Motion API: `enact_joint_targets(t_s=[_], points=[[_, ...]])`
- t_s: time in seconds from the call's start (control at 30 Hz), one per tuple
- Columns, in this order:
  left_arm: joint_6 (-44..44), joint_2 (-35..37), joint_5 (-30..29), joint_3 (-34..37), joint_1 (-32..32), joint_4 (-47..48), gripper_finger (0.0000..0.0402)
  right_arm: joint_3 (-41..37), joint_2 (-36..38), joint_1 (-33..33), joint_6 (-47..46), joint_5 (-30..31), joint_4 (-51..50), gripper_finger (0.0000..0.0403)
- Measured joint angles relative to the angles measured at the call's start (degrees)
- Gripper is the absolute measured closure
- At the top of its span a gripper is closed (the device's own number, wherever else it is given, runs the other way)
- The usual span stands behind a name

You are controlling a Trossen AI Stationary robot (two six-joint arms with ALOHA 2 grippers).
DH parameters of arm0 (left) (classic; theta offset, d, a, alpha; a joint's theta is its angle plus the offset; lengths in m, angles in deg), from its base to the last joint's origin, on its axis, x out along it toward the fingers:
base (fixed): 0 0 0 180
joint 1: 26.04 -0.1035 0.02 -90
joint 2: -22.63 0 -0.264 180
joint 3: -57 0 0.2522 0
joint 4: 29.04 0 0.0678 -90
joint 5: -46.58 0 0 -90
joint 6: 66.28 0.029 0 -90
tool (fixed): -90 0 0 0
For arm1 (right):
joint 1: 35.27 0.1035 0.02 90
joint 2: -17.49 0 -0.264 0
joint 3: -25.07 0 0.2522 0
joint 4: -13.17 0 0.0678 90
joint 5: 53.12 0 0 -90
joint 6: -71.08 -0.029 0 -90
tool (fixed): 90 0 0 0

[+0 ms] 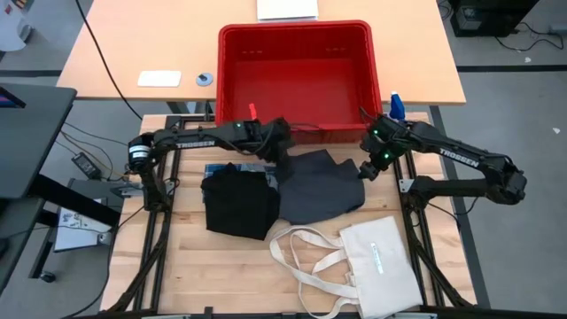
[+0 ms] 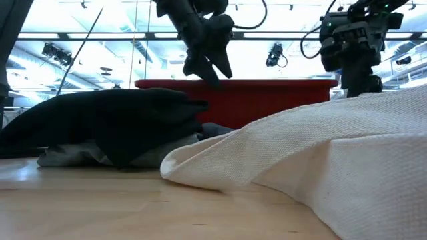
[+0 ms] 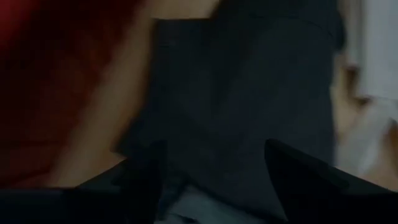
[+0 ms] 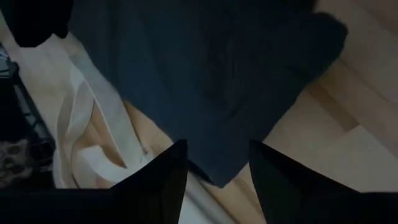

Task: Fold laundry
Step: Adjust the red organizer bin

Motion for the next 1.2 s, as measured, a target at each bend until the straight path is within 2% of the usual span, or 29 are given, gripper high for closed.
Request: enact_joint_targets(t_s=[0.1, 0.2, 0.33, 0.43, 0.53, 0.67, 0.87, 0.93, 1.0, 1.1, 1.2], points=[[1.99, 0.30, -2.09, 0.00, -0.74, -1.99, 0.0139, 0.00, 1.35, 1.21, 0.60, 5.99, 3.64, 0.0225], [7.14, 0.48, -1.23, 0.02, -0.28, -3.19, 0.0150, 0.00, 2.35, 2.04, 2.60, 6.40, 8.94, 0.0226], [12.24, 0.65, 10.68, 0.02, 0.16, -3.57, 0.0168, 0.00, 2.07, 3.04, 7.09, -0.14, 16.73, 0.0226], [13.97, 0.63, 19.10, 0.02, 0.04, -3.60, 0.0183, 0.00, 0.82, 3.81, 11.21, -8.08, 21.98, 0.0226], [13.86, 0.62, 23.76, 0.03, -0.75, -3.55, 0.0198, 0.00, -2.25, 3.94, 13.45, -16.50, 27.18, 0.0229], [13.54, -0.37, 30.23, 1.30, -3.27, -4.22, 0.0219, 0.00, -9.46, 3.89, 15.71, -19.78, 31.76, 0.0237], [14.41, -3.77, 38.32, 3.17, -6.71, -3.19, 0.0241, 0.00, -19.60, 4.17, 14.71, -27.87, 37.61, 0.0245], [16.32, -4.92, 37.44, 3.19, -7.33, -2.10, 0.0246, 0.00, -21.69, 4.58, 15.10, -27.85, 37.58, 0.0246], [18.29, -5.46, 33.31, 3.30, -8.40, -1.98, 0.0249, 0.00, -23.01, 4.64, 16.75, -26.20, 37.75, 0.0246], [20.01, -5.51, 26.96, 3.26, -11.20, -2.98, 0.0251, 0.80, -24.79, 2.96, 20.38, -20.45, 38.43, 0.0246], [20.75, -5.43, 26.05, 3.06, -14.98, -3.59, 0.0251, 3.80, -27.26, -0.11, 23.54, -15.09, 39.42, 0.0246]])
